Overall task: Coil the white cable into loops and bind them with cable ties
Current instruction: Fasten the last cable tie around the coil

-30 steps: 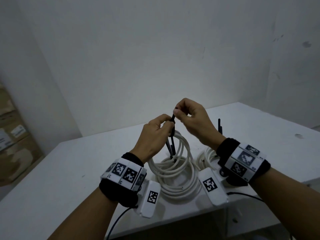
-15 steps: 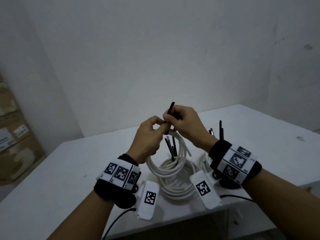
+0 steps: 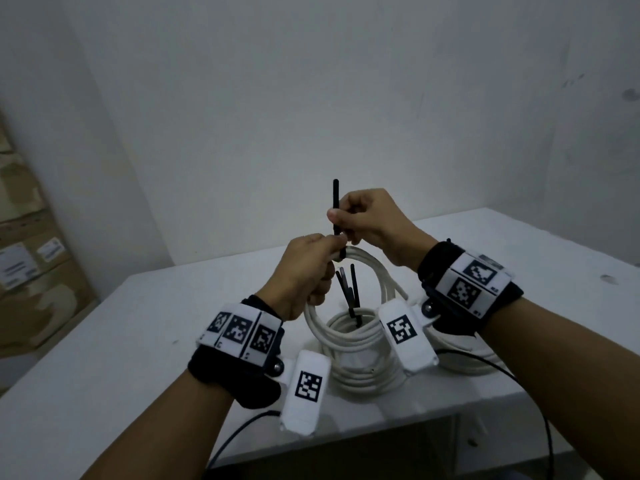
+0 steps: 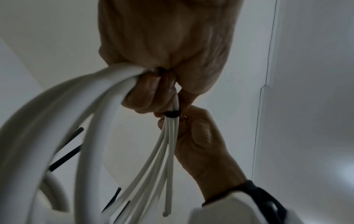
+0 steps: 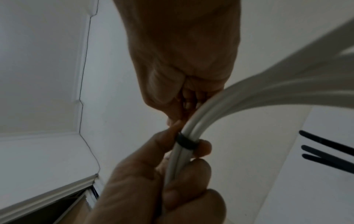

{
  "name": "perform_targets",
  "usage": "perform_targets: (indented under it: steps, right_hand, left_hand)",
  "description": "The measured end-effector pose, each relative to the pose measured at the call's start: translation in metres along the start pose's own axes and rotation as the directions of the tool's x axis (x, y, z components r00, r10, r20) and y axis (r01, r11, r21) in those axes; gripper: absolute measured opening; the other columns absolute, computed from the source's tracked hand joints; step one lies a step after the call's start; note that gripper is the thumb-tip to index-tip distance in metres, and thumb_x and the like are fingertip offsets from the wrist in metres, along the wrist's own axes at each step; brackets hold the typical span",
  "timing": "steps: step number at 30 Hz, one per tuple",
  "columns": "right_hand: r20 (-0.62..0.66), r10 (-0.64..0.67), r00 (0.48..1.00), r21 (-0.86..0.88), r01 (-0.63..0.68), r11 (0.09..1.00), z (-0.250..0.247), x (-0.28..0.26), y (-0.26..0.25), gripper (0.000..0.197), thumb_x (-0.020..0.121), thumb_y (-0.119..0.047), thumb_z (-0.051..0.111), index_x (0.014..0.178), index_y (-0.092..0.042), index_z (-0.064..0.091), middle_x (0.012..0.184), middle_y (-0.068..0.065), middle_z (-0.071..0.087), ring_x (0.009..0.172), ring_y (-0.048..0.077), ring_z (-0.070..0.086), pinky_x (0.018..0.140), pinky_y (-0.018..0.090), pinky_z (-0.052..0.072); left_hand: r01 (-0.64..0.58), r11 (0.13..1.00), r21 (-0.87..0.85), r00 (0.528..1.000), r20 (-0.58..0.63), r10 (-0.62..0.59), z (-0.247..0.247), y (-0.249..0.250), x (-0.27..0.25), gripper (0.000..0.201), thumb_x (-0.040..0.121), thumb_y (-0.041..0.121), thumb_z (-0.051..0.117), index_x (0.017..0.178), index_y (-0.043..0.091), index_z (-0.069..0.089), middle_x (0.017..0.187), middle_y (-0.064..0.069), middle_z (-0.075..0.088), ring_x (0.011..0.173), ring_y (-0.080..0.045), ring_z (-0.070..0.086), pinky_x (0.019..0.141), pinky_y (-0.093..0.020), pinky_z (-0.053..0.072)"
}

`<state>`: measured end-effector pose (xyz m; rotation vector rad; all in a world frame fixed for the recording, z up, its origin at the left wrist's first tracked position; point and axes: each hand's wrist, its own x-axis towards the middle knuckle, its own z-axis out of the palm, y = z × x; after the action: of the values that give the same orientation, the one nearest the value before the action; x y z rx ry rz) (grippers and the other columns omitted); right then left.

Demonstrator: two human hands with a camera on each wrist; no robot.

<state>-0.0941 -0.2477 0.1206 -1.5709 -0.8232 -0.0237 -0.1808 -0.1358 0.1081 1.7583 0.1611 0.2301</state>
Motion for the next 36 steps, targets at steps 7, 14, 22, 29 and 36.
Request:
perform_targets:
  steps: [7,14,22,29,36]
  right_hand:
    - [0.029,-0.036,0.999,-0.068,0.038,0.997,-0.002,-0.006,-0.006,0.019,0.087,-0.010,0.065,0.077,0.005,0.060,0.062,0.007,0.058,0.055,0.013,0.050,0.048,0.018,0.038]
    - [-0.019,-0.057,0.998,-0.078,0.055,0.995,-0.001,-0.008,-0.008,0.017,0.090,-0.019,0.063,0.075,-0.010,0.064,0.067,0.004,0.063,0.051,0.004,0.053,0.048,0.013,0.039]
    - [0.203,0.207,0.957,-0.068,-0.197,0.978,-0.019,-0.028,0.023,0.030,0.095,-0.033,0.052,0.107,-0.009,0.064,0.090,0.003,0.060,0.082,0.013,0.054,0.068,0.024,0.040]
    - [0.351,0.291,0.890,0.247,-0.388,0.888,-0.009,-0.036,0.031,0.031,0.099,-0.032,0.043,0.109,-0.005,0.053,0.084,0.009,0.063,0.074,0.021,0.062,0.066,0.033,0.052]
    - [0.133,0.406,0.904,0.620,-0.395,0.678,0.007,-0.033,0.032,0.021,0.100,-0.025,0.043,0.086,-0.009,0.048,0.063,0.001,0.038,0.049,0.011,0.040,0.047,0.018,0.040]
  left_hand:
    - [-0.173,0.971,0.165,0.981,-0.056,0.184,-0.004,-0.007,0.000,0.020,0.096,0.030,0.055,0.091,0.011,0.057,0.064,-0.004,0.060,0.041,-0.018,0.045,0.039,-0.019,0.027]
    - [-0.154,0.984,0.087,0.984,-0.075,0.160,-0.009,-0.005,0.004,0.023,0.097,0.026,0.055,0.079,0.012,0.051,0.060,-0.006,0.047,0.038,-0.015,0.028,0.037,-0.017,0.019]
    - [-0.075,0.981,-0.178,0.986,-0.158,0.047,-0.042,0.004,0.016,0.022,0.097,0.028,0.053,0.081,0.015,0.049,0.063,-0.005,0.046,0.033,-0.014,0.031,0.040,-0.014,0.022]
    - [-0.009,0.962,-0.273,0.993,-0.114,-0.023,-0.045,0.002,0.017,0.023,0.095,0.033,0.057,0.085,0.013,0.051,0.062,-0.002,0.048,0.034,-0.010,0.034,0.034,-0.014,0.025]
    - [-0.039,0.977,-0.211,0.987,-0.161,0.004,-0.038,-0.009,0.009,0.039,0.090,0.037,0.063,0.109,0.004,0.060,0.091,-0.014,0.064,0.076,-0.027,0.066,0.064,-0.038,0.059]
